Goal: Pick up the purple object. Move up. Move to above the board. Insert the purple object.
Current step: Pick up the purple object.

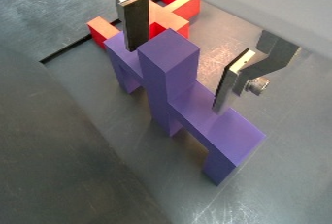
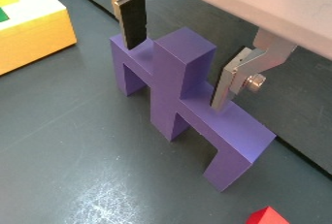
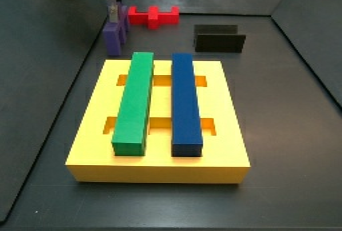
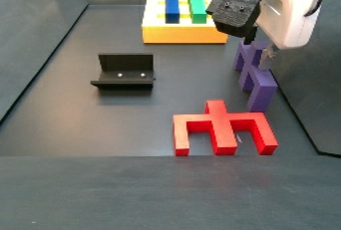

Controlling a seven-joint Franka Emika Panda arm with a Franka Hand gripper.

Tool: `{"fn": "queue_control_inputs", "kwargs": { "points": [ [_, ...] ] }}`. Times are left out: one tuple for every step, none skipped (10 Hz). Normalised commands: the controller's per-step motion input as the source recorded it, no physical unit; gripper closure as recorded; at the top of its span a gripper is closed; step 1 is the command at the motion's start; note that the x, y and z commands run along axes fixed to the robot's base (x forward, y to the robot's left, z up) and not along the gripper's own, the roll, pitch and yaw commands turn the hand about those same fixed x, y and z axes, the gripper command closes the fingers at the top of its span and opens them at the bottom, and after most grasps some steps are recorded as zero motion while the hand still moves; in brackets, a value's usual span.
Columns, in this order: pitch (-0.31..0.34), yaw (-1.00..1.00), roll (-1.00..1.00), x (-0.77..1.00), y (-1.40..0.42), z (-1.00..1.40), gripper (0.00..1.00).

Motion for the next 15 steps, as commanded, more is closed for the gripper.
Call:
{"fn": "queue_control_inputs", "kwargs": {
  "points": [
    [0.0,-0.11,0.06,-0.05,0.06,0.0,0.0],
    [0.0,-0.15,0.06,-0.01,0.0,0.0,0.0],
    [0.0,-0.21,0.05,0.0,0.0,0.0,0.0],
    [0.0,-0.23,0.04,0.0,0.01,0.0,0.0],
    [0.0,-0.23,0.03,0.0,0.02,0.0,0.0],
    [0.0,-0.17,0.0,0.0,0.0,0.0,0.0],
    [0.0,0.0,0.0,0.0,0.01,-0.02,0.0],
    [0.0,0.0,0.0,0.0,0.02,-0.03,0.0],
    [-0.003,0.0,0.0,0.0,0.0,-0.02,0.0],
    [0.0,0.0,0.0,0.0,0.0,0.0,0.0],
    [0.0,0.0,0.0,0.0,0.0,0.0,1.0],
    [0.0,0.0,0.0,0.0,0.0,0.0,1.0],
    [0.0,0.0,0.0,0.0,0.0,0.0,1.0],
    [0.0,0.0,0.0,0.0,0.0,0.0,1.0],
    [0.0,0.0,0.0,0.0,0.0,0.0,1.0]
  ]
}}
